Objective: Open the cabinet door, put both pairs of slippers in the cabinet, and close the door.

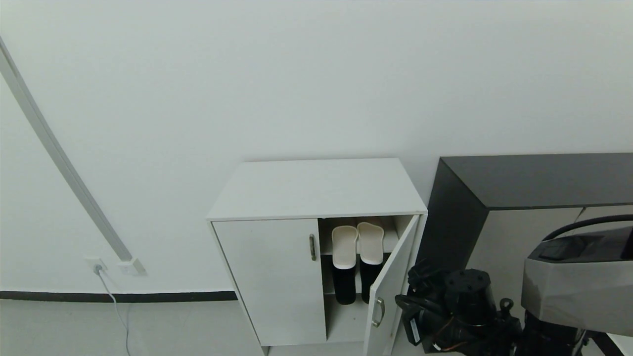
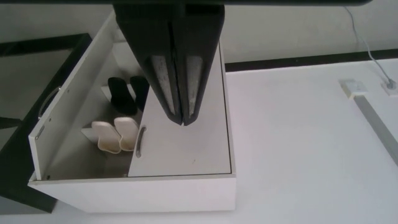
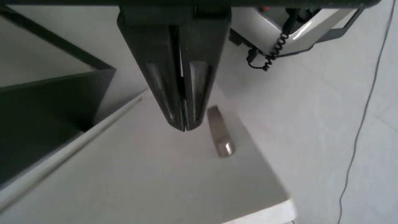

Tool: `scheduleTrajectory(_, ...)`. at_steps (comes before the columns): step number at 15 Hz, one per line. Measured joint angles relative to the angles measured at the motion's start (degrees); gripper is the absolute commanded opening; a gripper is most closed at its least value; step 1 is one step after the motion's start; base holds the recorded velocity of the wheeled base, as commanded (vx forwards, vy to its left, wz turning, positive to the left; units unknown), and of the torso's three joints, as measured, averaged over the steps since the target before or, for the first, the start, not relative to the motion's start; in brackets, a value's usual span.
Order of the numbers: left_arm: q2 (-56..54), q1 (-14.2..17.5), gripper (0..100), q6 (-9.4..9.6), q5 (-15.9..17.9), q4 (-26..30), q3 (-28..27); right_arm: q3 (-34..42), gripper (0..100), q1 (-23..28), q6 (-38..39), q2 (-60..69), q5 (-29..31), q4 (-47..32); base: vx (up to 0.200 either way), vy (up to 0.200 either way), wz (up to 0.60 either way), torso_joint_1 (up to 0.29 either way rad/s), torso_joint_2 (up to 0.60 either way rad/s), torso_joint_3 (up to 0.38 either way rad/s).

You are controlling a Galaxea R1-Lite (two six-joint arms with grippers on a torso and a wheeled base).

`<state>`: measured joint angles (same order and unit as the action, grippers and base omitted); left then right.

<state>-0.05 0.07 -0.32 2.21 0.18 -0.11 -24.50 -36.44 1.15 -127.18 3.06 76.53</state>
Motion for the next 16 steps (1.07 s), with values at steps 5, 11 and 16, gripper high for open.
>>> scheduleTrajectory(5,0.0,-0.02,0,0.0,0.0,0.0,0.0,-7.77,0,0.96,0.35,-3.05,3.01,-7.86,0.0,0.0,0.0,0.0,0.0,0.0)
scheduleTrajectory(11,0.0,0.0,0,0.0,0.0,0.0,0.0,-17.71,0,0.96,0.41,-4.6,3.94,-13.29,0.0,0.0,0.0,0.0,0.0,0.0)
scheduleTrajectory(16,0.0,0.0,0,0.0,0.0,0.0,0.0,-24.17,0,0.96,0.44,-5.92,3.96,-17.01,0.0,0.0,0.0,0.0,0.0,0.0)
